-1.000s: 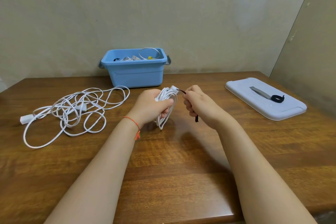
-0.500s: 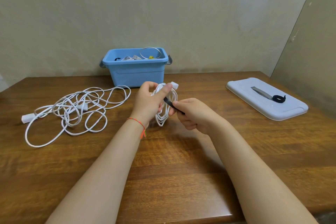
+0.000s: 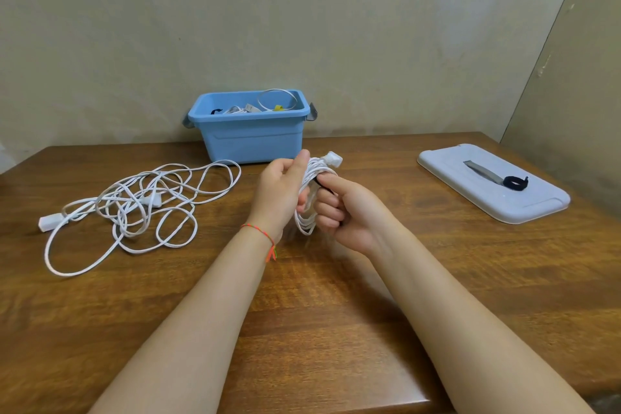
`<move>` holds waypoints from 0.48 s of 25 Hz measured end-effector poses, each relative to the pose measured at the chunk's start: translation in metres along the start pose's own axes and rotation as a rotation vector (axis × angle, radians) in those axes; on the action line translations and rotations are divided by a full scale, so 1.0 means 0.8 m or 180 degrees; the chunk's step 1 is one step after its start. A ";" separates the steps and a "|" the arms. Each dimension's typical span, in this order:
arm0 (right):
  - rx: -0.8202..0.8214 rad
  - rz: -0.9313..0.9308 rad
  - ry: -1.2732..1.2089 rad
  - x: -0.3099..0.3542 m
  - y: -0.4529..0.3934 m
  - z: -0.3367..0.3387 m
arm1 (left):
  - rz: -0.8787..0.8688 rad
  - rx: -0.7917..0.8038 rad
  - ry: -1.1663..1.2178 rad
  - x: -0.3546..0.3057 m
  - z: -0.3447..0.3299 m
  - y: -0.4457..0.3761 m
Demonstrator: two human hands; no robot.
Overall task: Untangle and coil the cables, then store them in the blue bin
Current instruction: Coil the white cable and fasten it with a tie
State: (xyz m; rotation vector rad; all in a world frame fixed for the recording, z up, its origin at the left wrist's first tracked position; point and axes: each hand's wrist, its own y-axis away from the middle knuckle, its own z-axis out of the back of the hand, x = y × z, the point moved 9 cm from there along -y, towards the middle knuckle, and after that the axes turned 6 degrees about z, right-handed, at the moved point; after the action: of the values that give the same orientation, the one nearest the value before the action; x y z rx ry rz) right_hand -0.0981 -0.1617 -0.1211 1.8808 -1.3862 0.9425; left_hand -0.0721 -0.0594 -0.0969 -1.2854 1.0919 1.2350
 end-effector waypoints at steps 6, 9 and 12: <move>0.0008 -0.0100 -0.0011 0.000 0.001 0.001 | -0.0219 0.0255 0.0182 -0.011 -0.005 0.007; 0.0037 -0.0058 0.0127 0.004 0.000 0.005 | -0.0376 0.0070 0.0277 -0.015 0.003 0.008; -0.0117 0.0257 0.1060 0.019 0.002 0.014 | -0.0431 -0.0167 0.0106 -0.013 0.010 0.006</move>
State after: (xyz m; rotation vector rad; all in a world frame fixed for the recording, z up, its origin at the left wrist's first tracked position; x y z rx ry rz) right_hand -0.0945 -0.1793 -0.1148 1.5642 -1.2735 1.1995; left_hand -0.0787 -0.0519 -0.0868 -1.4007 0.9848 1.1510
